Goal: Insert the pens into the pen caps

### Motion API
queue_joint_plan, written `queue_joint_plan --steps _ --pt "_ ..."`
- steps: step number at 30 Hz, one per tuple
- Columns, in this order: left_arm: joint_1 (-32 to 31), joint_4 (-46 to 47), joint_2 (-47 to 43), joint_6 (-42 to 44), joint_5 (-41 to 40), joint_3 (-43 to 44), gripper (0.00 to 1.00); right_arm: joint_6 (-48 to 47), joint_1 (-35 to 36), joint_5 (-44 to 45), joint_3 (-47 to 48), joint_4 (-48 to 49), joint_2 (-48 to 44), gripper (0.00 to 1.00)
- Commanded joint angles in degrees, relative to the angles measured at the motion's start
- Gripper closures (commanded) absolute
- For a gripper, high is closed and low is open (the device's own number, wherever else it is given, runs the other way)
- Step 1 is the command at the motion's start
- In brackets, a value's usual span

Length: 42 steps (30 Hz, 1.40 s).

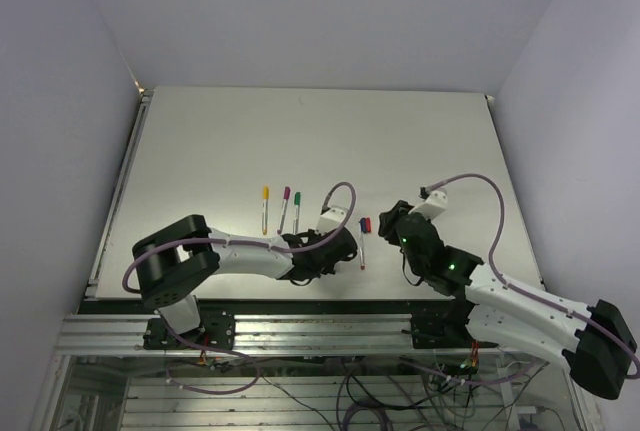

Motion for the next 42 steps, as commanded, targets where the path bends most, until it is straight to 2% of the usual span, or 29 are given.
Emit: queue_joint_plan --steps 1,6,9,28,42 --pt "1.28 -3.58 -2.98 0.19 -2.61 -2.23 0.93 -4.08 0.15 -2.15 4.50 -2.09 5.16 0.62" --pt "1.63 -3.19 -6.43 0.81 -3.44 -2.10 0.93 -5.79 0.13 -3.88 7.34 -1.90 11.93 0.81" --pt "1.78 -2.68 -7.48 1.02 -3.24 -2.05 0.93 -7.43 0.06 -5.63 8.02 0.52 14.96 0.86" --pt "2.03 0.23 -13.15 1.94 -3.73 -5.16 0.93 -10.64 -7.02 -18.60 10.79 7.56 30.69 0.85" --pt "2.31 1.21 -11.29 1.96 -2.79 -4.94 0.93 -11.91 -7.22 -18.37 12.65 8.82 36.02 0.84"
